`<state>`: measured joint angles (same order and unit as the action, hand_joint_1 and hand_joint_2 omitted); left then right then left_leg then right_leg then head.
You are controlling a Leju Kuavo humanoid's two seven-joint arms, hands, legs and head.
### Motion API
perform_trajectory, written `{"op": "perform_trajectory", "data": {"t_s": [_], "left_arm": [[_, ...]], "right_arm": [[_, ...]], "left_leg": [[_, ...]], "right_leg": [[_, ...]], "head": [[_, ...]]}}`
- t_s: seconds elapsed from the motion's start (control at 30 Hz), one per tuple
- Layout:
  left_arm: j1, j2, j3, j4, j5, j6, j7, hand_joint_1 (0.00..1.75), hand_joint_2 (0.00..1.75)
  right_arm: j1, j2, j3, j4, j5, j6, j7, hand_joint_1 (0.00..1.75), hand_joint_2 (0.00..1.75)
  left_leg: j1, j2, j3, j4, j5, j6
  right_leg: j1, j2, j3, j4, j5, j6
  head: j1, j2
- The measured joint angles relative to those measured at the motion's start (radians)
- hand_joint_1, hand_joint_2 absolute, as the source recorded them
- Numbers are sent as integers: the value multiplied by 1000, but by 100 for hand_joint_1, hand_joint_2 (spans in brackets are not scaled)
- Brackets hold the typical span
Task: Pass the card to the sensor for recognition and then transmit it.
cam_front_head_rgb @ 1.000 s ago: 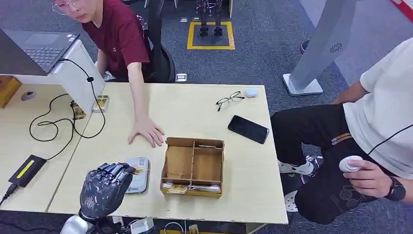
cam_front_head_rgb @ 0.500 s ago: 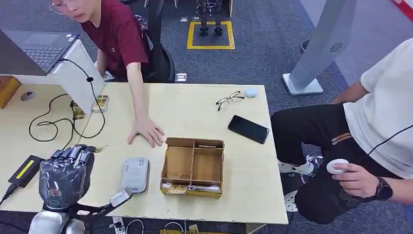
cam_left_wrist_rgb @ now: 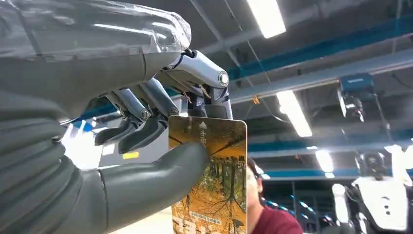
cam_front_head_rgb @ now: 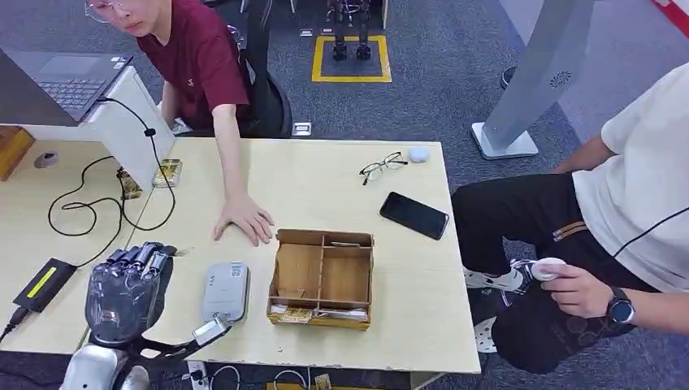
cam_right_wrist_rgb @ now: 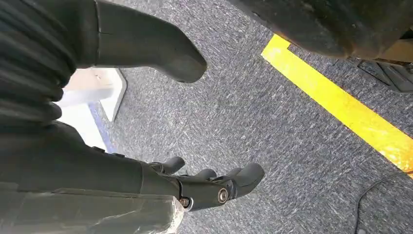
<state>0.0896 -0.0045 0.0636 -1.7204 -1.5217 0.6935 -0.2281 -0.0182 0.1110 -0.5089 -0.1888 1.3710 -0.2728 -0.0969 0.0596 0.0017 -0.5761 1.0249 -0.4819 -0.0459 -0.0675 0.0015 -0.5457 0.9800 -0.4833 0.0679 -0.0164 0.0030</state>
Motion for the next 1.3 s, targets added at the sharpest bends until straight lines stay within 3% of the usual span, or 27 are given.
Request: {"op": "perform_trajectory", "data": {"t_s": [0.13,0.27,0.53,0.7,0.83,1.3], "left_arm": [[-2,24,-40,25,0,0,29,175,175],[-41,80,-116,90,0,0,169,175,175],[-134,242,-453,184,-1,0,653,175,175],[-196,289,-670,257,-1,0,833,175,175],[-206,296,-757,295,-1,0,843,175,175],[-209,297,-791,362,-1,0,801,175,175]], "right_arm": [[0,0,0,0,0,-1,-1,0,175],[5,0,35,-19,-81,24,8,0,175],[-3,0,65,-2,-85,-11,2,0,175],[-4,0,68,2,-84,-8,-1,0,175],[-4,0,71,3,-84,-8,-1,0,175],[-3,0,77,3,-83,-5,1,0,175]], "left_leg": [[0,0,0,0,0,0],[0,0,0,0,0,0],[0,1,1,0,0,0],[0,1,0,0,0,0],[0,1,0,0,0,0],[0,1,0,0,0,0]], "right_leg": [[0,0,0,0,0,0],[0,0,0,0,0,0],[0,1,0,0,0,0],[0,1,0,0,1,0],[0,1,-1,0,1,0],[0,1,0,0,1,0]], "head": [[0,0],[0,0],[0,0],[0,0],[0,0],[0,0]]}}
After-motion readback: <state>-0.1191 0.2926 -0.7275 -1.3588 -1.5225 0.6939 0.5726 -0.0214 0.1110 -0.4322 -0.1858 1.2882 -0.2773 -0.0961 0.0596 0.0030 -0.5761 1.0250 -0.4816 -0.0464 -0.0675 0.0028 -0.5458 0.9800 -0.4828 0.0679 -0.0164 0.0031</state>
